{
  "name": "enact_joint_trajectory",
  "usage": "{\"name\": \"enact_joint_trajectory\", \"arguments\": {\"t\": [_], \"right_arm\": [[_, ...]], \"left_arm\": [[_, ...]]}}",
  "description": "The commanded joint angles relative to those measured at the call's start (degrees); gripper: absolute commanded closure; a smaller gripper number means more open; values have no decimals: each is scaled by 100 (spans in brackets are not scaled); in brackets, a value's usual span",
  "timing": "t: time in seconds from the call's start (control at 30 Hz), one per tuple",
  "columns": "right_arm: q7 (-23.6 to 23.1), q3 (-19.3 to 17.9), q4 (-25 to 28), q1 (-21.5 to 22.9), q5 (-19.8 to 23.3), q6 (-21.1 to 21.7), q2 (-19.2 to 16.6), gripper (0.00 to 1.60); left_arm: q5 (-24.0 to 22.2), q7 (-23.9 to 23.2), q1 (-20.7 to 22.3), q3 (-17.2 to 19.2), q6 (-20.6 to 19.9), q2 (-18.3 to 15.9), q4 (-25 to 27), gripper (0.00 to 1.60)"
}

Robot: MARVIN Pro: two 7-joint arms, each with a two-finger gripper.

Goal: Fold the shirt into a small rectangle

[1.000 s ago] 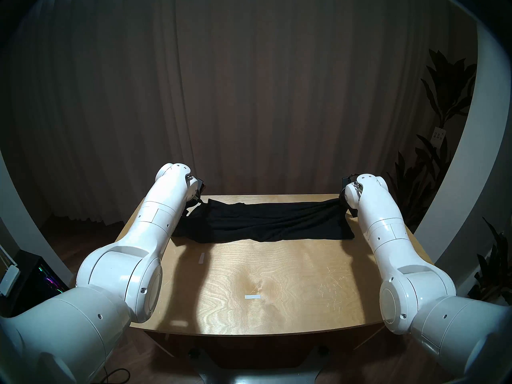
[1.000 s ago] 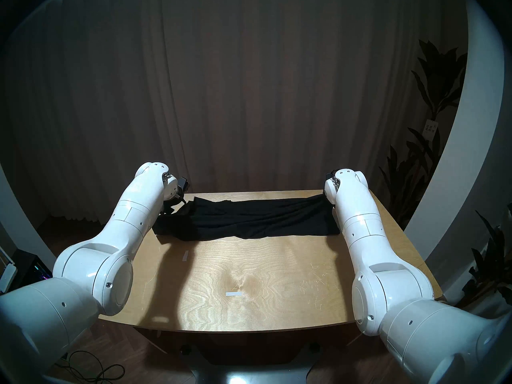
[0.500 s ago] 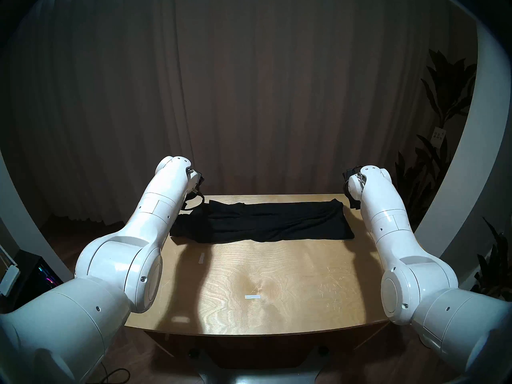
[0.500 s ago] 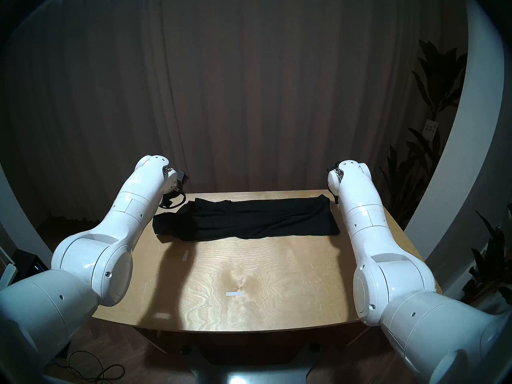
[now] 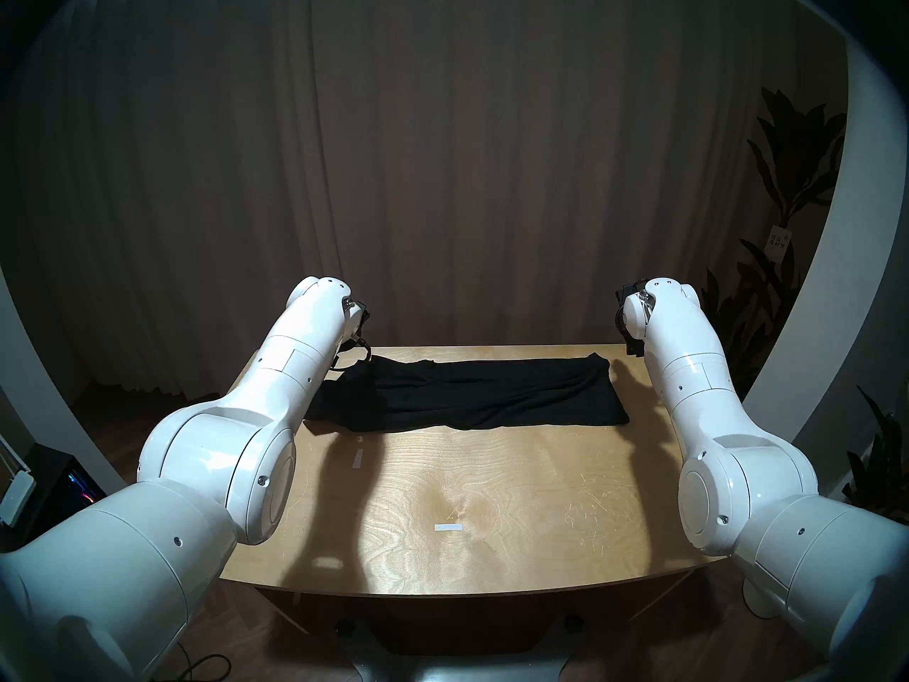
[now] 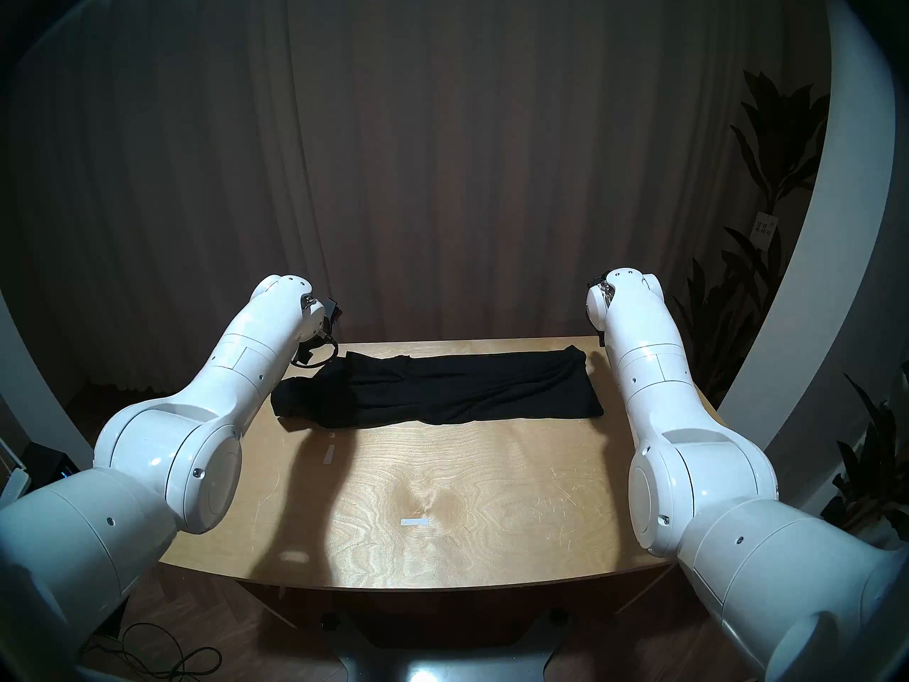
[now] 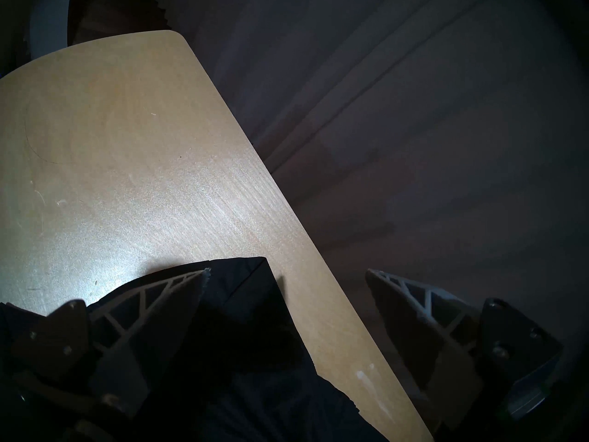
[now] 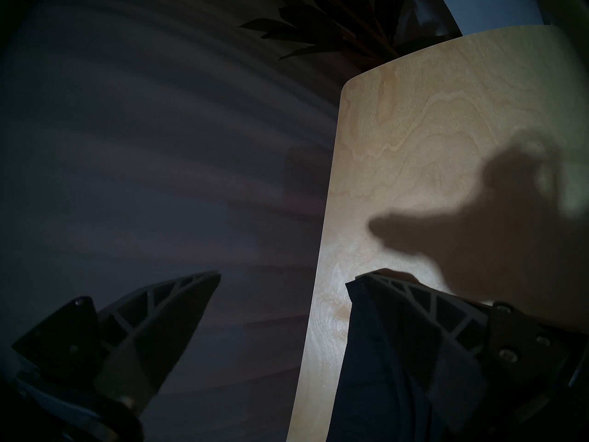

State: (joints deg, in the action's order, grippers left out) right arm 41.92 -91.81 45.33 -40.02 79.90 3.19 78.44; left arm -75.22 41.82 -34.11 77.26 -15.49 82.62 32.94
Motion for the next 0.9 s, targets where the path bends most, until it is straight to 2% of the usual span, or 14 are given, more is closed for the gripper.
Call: {"name": "enact_joint_trajectory", "arguments": {"t": [0.0, 0.17, 0.27, 0.4, 0.87], "right_arm": [[-439, -50, -64, 321, 46, -60, -24, 0], [-720, -61, 193, 85, 59, 87, -74, 0], [-773, -38, 315, -2, 49, 120, -55, 0], [-842, -8, 480, -164, 76, 235, -17, 0], [-975, 266, 780, -729, 27, 514, -39, 0]], "left_arm": [[209, -663, 165, -171, 319, -75, 162, 0], [289, -1153, -94, -181, 621, -272, 708, 0], [280, -1257, -160, -141, 720, -335, 878, 0], [314, -1375, -478, -155, 793, -431, 1258, 0], [353, -1462, -1323, -145, 920, -582, 1584, 0]]}}
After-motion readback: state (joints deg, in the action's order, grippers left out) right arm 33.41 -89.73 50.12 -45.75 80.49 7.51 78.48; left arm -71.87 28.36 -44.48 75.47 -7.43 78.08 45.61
